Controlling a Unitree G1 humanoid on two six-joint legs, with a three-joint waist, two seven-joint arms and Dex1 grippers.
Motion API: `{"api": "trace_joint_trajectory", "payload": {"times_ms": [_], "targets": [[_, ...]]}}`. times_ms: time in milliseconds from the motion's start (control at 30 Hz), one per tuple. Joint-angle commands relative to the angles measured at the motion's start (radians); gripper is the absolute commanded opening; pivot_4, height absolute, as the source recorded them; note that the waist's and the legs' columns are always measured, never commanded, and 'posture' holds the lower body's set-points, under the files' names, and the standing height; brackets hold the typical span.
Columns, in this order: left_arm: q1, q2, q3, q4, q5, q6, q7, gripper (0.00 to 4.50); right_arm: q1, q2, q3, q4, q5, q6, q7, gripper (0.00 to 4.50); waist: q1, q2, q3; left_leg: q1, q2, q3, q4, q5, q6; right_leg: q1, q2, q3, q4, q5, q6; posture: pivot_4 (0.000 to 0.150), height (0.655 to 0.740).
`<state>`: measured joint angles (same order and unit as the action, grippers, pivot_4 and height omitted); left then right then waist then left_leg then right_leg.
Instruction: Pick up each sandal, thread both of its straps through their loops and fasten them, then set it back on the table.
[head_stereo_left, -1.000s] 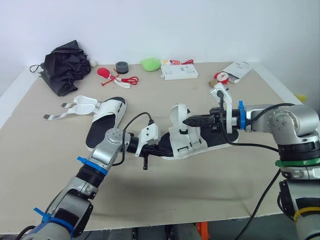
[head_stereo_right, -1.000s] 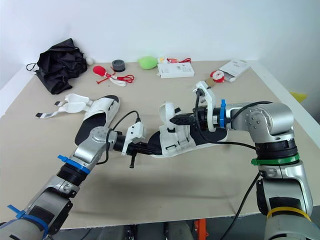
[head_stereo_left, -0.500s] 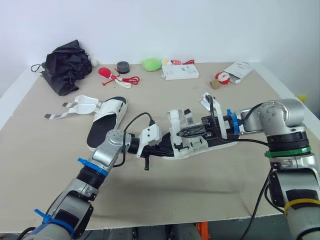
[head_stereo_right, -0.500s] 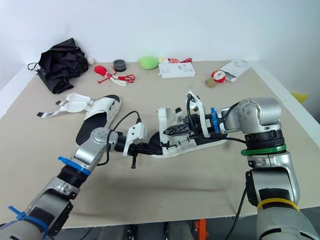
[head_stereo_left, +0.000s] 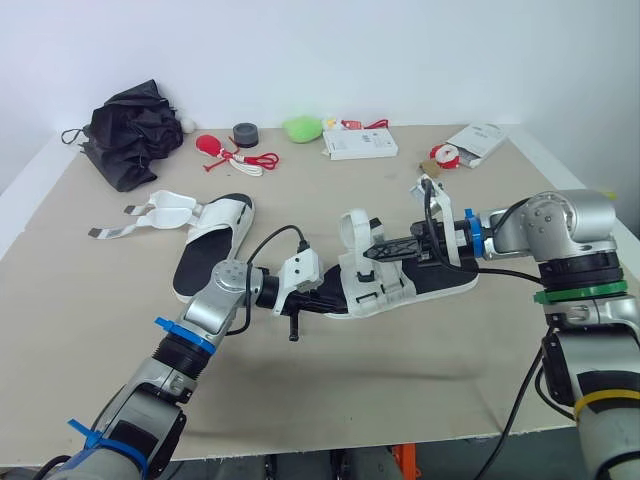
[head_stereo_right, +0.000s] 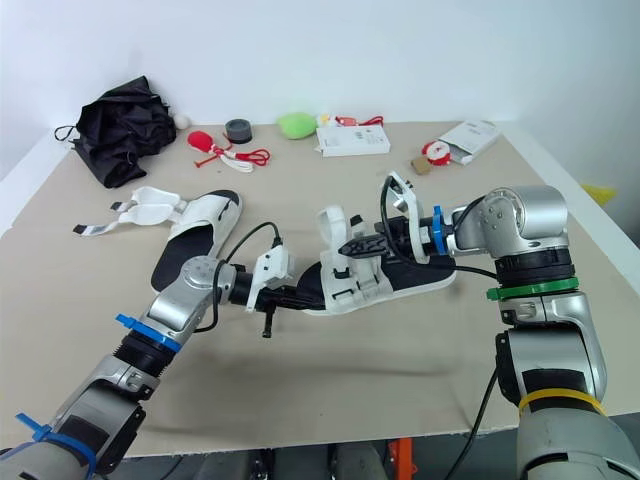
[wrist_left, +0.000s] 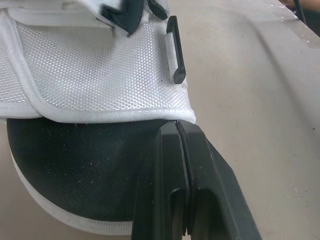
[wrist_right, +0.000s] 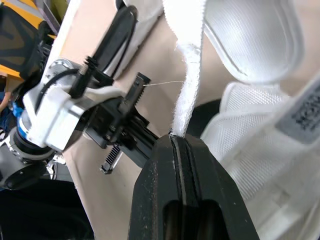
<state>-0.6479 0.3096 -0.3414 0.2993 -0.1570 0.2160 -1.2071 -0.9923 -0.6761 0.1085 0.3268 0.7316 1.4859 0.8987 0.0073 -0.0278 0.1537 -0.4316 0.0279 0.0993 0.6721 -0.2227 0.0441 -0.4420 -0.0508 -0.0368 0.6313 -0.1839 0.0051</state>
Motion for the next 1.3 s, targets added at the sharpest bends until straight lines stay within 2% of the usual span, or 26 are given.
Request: {"api": "trace_joint_trajectory", "payload": {"times_ms": [33,400,667,1033,1300], "targets": [[0.023,0.011,-0.014,-0.006,0.014,0.012,0.0,0.0,0.041,-0.005,0.016,-0.022,-0.021,-0.012,0.003,0.06,0.0,0.0,0.0,0.0,0.0,0.0,0.0,0.0,0.0,0.0,0.0,0.0,0.0,0.0,0.0,0.15,0.74],[0.027,0.015,-0.016,-0.011,0.015,0.019,0.001,0.0,0.109,-0.017,0.031,-0.097,-0.006,0.059,0.019,0.06,0.0,0.001,0.0,0.0,0.0,-0.001,-0.001,0.0,0.0,0.0,0.001,0.0,0.0,-0.001,0.0,0.15,0.74],[0.03,0.016,-0.021,-0.013,0.017,0.021,-0.003,0.0,0.034,0.014,-0.035,-0.022,0.0,0.059,0.023,0.06,0.0,0.001,0.0,0.0,0.0,-0.001,0.0,-0.001,0.0,0.0,0.001,0.0,0.0,-0.001,0.0,0.15,0.74],[0.041,0.02,-0.022,-0.025,0.018,0.029,0.003,0.0,0.055,0.015,-0.022,-0.019,0.002,0.064,0.028,0.06,0.0,0.001,0.0,0.0,0.0,-0.001,0.0,-0.001,0.0,0.0,0.001,0.0,0.0,-0.001,0.0,0.15,0.74],[0.041,0.021,-0.024,-0.027,0.017,0.03,0.003,0.0,-0.013,0.041,-0.101,0.046,0.018,0.107,0.025,0.06,-0.001,0.001,0.0,0.0,0.0,-0.001,0.0,-0.001,0.0,0.0,0.001,0.0,0.0,-0.001,0.0,0.15,0.74]]}}
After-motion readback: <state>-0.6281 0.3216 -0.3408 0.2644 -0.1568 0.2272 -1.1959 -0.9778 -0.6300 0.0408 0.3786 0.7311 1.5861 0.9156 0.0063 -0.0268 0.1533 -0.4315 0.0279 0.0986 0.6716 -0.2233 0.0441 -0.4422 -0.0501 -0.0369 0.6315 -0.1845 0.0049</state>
